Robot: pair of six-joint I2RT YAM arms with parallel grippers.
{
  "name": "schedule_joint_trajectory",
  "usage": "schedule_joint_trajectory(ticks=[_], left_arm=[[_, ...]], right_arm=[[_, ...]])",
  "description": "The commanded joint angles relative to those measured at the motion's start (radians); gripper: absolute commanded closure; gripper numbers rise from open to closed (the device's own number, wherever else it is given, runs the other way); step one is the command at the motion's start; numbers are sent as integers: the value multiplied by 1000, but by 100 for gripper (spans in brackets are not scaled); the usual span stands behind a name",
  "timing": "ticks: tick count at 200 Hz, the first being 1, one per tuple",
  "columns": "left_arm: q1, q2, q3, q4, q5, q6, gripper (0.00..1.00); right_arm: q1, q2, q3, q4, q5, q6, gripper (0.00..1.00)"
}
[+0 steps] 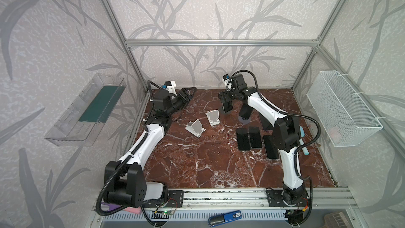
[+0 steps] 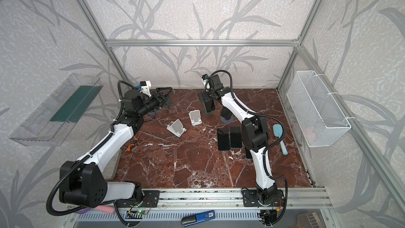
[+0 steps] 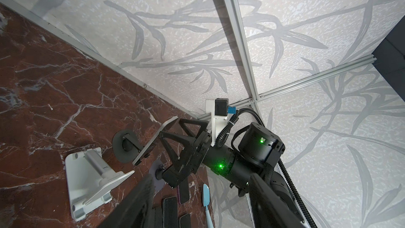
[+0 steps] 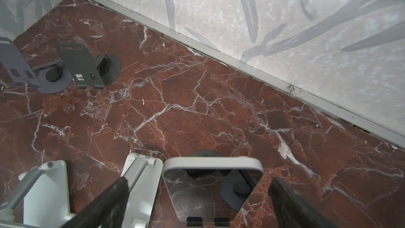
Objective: Remove the phone from the phone stand
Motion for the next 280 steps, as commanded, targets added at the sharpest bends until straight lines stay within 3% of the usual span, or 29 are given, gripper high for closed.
schedule_joint_trajectory(ticks=[1, 71, 280], left_arm=[[5, -10, 9, 37, 17, -11, 31], [5, 13, 7, 51, 29, -29, 31], [5, 8, 4, 63, 32, -37, 31]], right_arm=[[-6, 54, 68, -22, 12, -12, 0], [-13, 77, 45, 28, -26, 69, 8], [-14, -57, -136, 174, -3, 33, 28]])
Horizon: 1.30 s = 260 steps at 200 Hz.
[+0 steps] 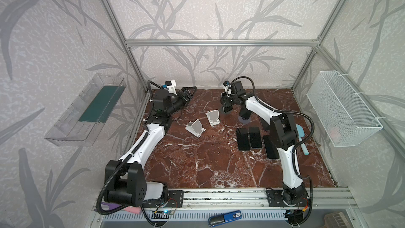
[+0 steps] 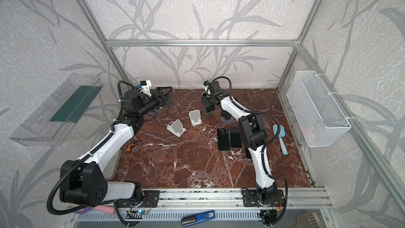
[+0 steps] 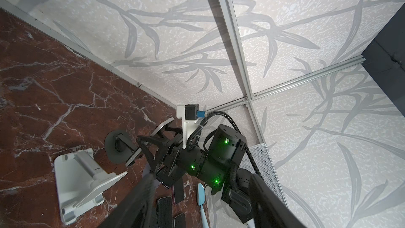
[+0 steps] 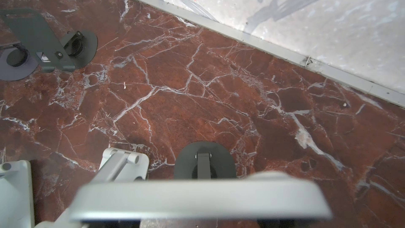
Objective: Remove the phone from the phone stand
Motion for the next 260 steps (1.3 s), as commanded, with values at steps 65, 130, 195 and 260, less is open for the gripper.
schedule_joint_trajectory(ticks=[65, 130, 195, 260], left_arm=[[3, -1, 4, 31, 14, -4, 31], [-4, 9, 3, 23, 8, -3, 31], [-17, 9, 3, 21, 8, -4, 31], [-43, 11, 1, 6, -6, 11, 31]], right_arm=[[-2, -119, 20, 31, -9, 8, 28], [3, -246, -24, 36, -7, 40, 30], [7, -415, -139, 33, -7, 47, 31], [28, -632, -329, 36, 79, 105, 31]])
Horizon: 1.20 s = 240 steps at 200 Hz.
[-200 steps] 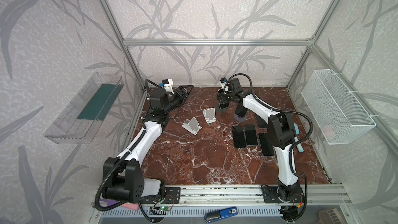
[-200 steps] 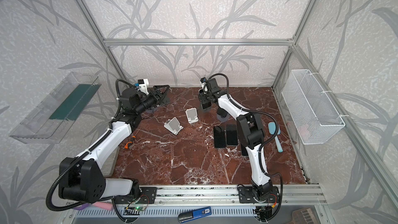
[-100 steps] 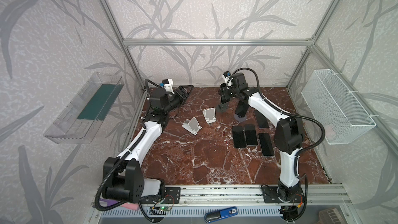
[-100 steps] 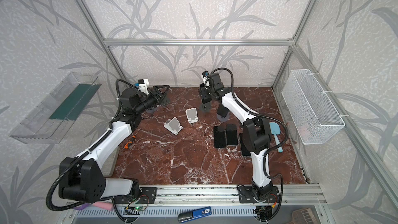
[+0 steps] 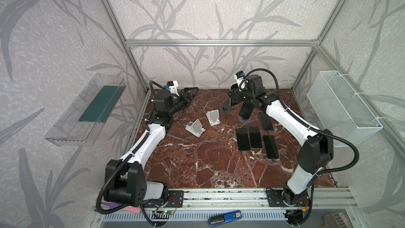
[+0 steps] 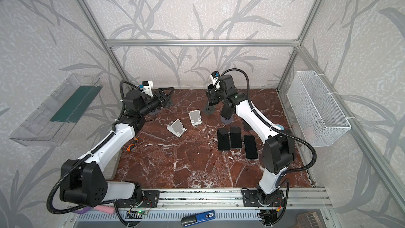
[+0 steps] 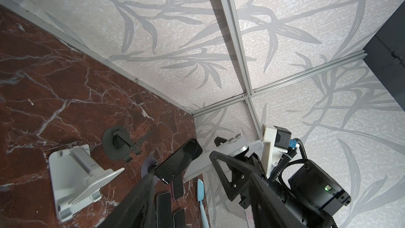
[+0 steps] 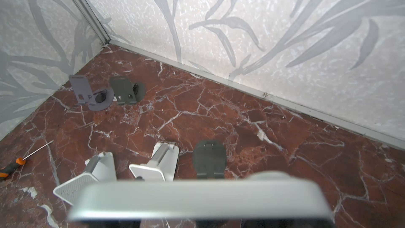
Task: Remove the phone from the phone stand
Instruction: Remove the phone from the phone stand, then place the phone at the center of the table.
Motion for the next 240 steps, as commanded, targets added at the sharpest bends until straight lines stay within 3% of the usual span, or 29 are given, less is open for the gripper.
schedule_joint_trajectory(ticks=[1, 85, 133, 240], left_arm=[[-15, 7, 1, 11, -5, 8, 31], [-38, -2, 1, 4, -5, 6, 31], [-55, 2, 4, -4, -8, 15, 31], [-57, 14, 9, -21, -11, 26, 31]], right_arm=[[11, -123, -39, 44, 53, 47, 31], [131, -301, -248, -57, 208, 89, 32], [185, -379, -371, -117, 256, 204, 32], [287, -222, -497, -42, 199, 481, 32]])
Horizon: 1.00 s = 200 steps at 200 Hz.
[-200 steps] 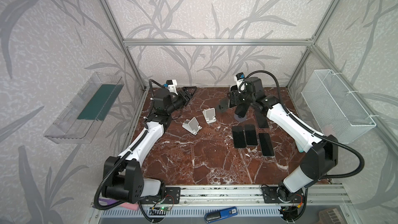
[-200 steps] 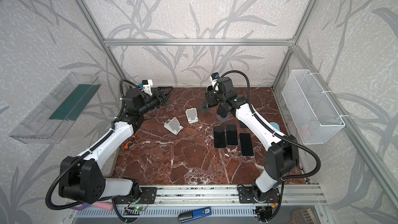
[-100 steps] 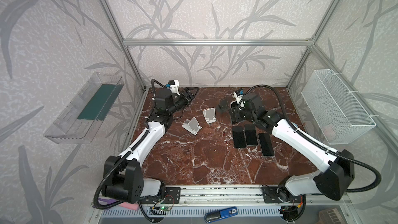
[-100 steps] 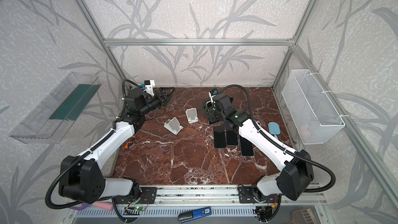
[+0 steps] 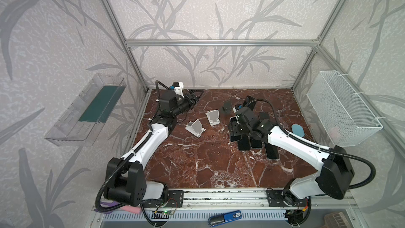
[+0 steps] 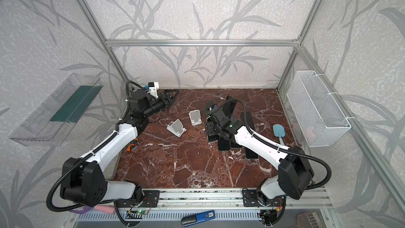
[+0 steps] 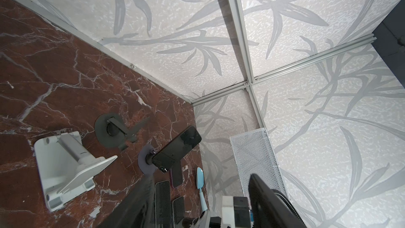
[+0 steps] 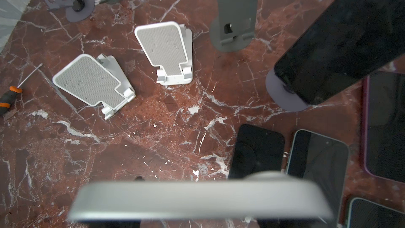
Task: Remove the phone from the phone stand
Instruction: Place the phone at the center of the table.
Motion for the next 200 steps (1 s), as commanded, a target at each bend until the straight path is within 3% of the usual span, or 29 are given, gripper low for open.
schedule_joint_trajectory(ticks=[1, 79, 200], left_arm=[[-4, 4, 9, -2, -4, 17, 31], [-6, -12, 7, -8, -11, 23, 31], [-7, -32, 7, -24, -30, 35, 31]], right_arm=[[17, 19, -23, 61, -8, 92, 32], [62, 163, -7, 47, -50, 161, 32], [55, 311, 77, 8, -59, 133, 28]])
